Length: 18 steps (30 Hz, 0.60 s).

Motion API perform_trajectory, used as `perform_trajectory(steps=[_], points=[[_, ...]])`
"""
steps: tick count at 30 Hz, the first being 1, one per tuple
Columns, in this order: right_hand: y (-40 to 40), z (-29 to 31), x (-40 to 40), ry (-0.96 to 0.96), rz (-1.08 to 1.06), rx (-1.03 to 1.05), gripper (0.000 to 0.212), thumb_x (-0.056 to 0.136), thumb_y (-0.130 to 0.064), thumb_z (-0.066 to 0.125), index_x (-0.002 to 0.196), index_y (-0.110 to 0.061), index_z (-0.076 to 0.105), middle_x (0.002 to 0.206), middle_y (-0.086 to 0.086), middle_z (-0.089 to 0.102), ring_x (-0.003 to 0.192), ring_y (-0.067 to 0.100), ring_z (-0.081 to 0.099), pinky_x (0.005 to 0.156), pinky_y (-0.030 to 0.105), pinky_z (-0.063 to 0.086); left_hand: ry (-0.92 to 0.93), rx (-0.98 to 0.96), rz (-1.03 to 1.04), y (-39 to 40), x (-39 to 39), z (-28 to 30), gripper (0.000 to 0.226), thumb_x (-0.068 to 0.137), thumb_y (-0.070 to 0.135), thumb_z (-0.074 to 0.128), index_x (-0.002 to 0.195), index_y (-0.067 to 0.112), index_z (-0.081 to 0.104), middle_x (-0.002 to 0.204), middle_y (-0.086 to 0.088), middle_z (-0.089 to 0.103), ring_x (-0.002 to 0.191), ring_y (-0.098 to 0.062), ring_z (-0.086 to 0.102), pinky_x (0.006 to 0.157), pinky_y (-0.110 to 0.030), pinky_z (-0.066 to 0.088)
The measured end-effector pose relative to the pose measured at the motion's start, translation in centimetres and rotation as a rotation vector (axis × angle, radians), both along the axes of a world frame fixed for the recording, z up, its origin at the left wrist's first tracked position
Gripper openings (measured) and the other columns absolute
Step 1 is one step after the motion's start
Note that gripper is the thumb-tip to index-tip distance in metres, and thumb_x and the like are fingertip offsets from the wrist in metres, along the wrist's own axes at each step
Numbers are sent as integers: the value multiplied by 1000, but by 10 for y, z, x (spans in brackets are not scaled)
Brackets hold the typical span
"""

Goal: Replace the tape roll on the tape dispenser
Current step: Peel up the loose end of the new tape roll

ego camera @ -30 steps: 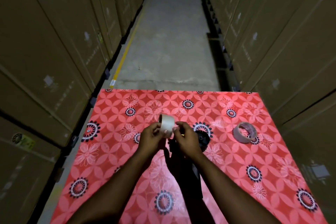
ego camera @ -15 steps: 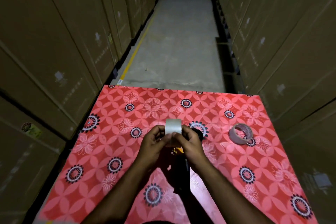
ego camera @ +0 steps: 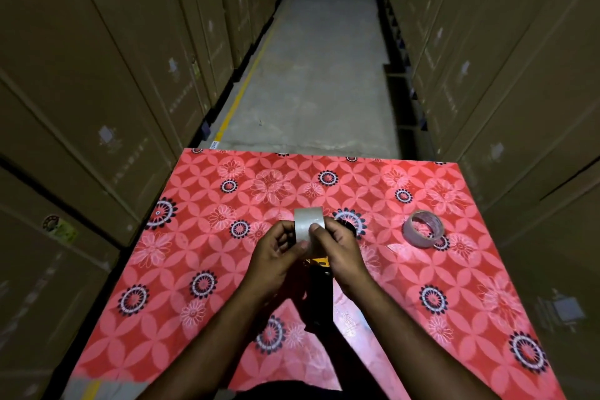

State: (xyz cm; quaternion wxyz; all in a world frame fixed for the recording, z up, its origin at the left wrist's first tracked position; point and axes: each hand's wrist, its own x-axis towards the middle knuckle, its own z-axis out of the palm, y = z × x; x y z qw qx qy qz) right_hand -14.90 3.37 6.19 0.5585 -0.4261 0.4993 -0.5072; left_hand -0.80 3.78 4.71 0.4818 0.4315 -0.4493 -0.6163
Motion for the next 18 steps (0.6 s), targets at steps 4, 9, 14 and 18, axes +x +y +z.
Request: perform_trajectory(steps=[4,9,14,18], points=[[2,-1,-1,-3,14,-18,25,85,-21,54,99,-14,73,82,-1,72,76,12,64,68,27,51,39,29,19,-1,2,-1,41,79,10,75,118,7,64,99,0,80,94,-11,74,78,-22,58],[2,-1,-1,-3,3,-12,25,84,-20,55,99,-14,74,85,1,74,80,14,68,71,29,55,75,74,41,-6,1,0,50,73,19,85,118,9,67,101,-4,80,97,-21,74,82,-29,61],[2,1,4,6,-63,23,29,85,-32,56,85,-7,71,76,11,66,73,21,60,69,33,48,-5,17,-4,-4,2,3,54,65,28,88,112,12,67,97,-1,80,94,-15,74,83,-28,60],[2,3,5,57,-70,24,30,87,-40,59,61,-27,68,58,-10,58,59,12,54,64,32,44,-43,12,21,-1,-1,1,39,75,4,87,108,12,68,94,-3,78,90,-17,73,77,-25,60]])
